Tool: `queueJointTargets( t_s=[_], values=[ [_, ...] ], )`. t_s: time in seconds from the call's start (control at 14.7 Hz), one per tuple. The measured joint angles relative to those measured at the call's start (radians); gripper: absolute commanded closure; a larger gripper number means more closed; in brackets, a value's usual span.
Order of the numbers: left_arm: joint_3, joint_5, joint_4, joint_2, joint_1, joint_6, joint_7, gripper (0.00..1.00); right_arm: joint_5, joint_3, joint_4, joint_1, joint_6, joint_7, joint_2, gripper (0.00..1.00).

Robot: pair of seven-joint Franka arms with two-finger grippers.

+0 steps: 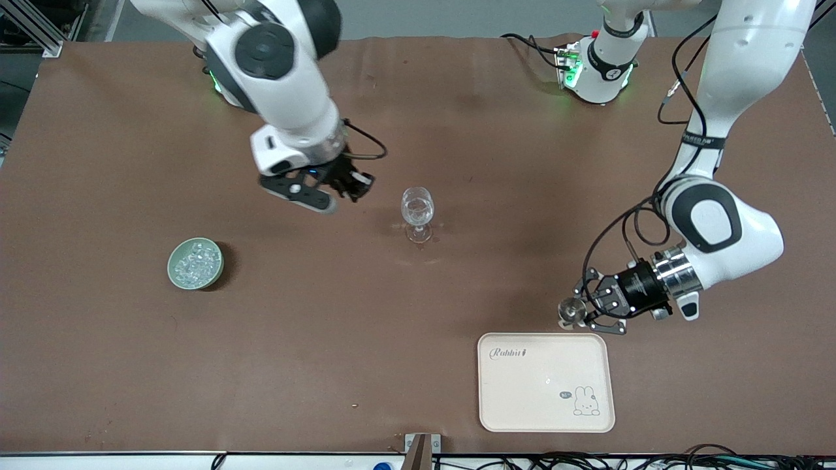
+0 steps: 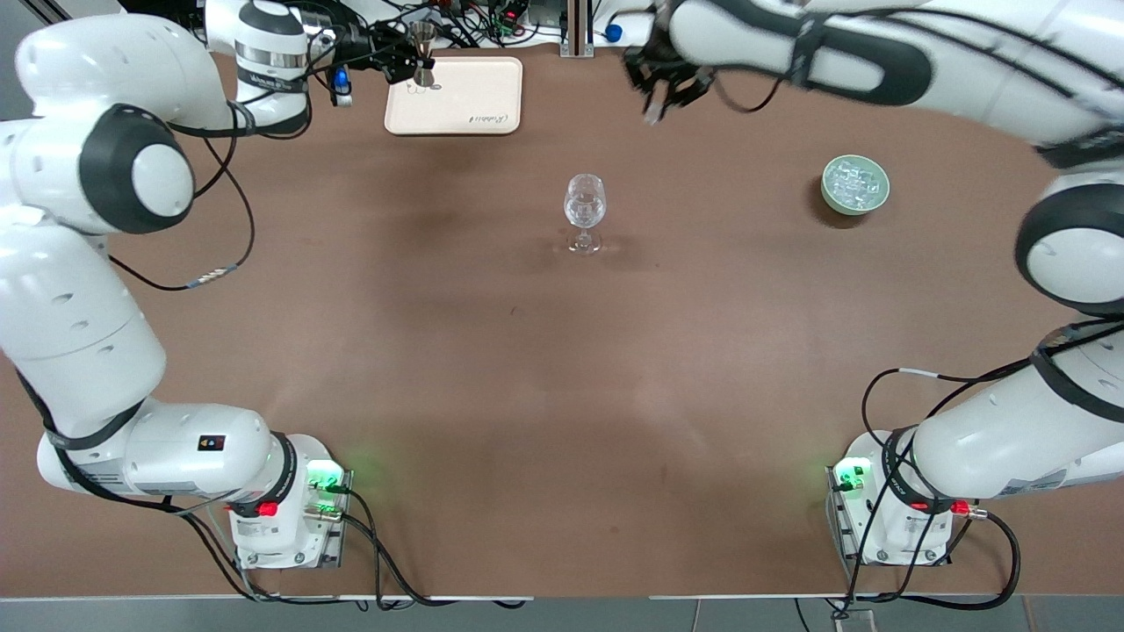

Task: Pour wine and add ice with both arms
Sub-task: 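Move the left gripper to the tray while the right gripper moves ice over glass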

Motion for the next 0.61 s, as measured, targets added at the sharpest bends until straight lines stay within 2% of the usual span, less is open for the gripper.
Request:
queueJointTargets(
  t_s=[0.27,0.41,0.61],
  values=[
    [0.055,-0.113,0.125,0.153,0.004,0.003,0.061,0.99,-0.100,-0.001,0.006,0.105,0.078,0.153,0.125,1.00],
    [0.083,-0.196,0.169,0.213,0.007,0.003,0.145,0.99,-0.112,-0.001,0.014,0.125,0.090,0.171,0.159,0.99],
    [0.088,-0.356,0.212,0.303,0.012,0.002,0.275,0.99,-0.112,-0.001,0.022,0.132,0.099,0.173,0.170,0.99]
  ],
)
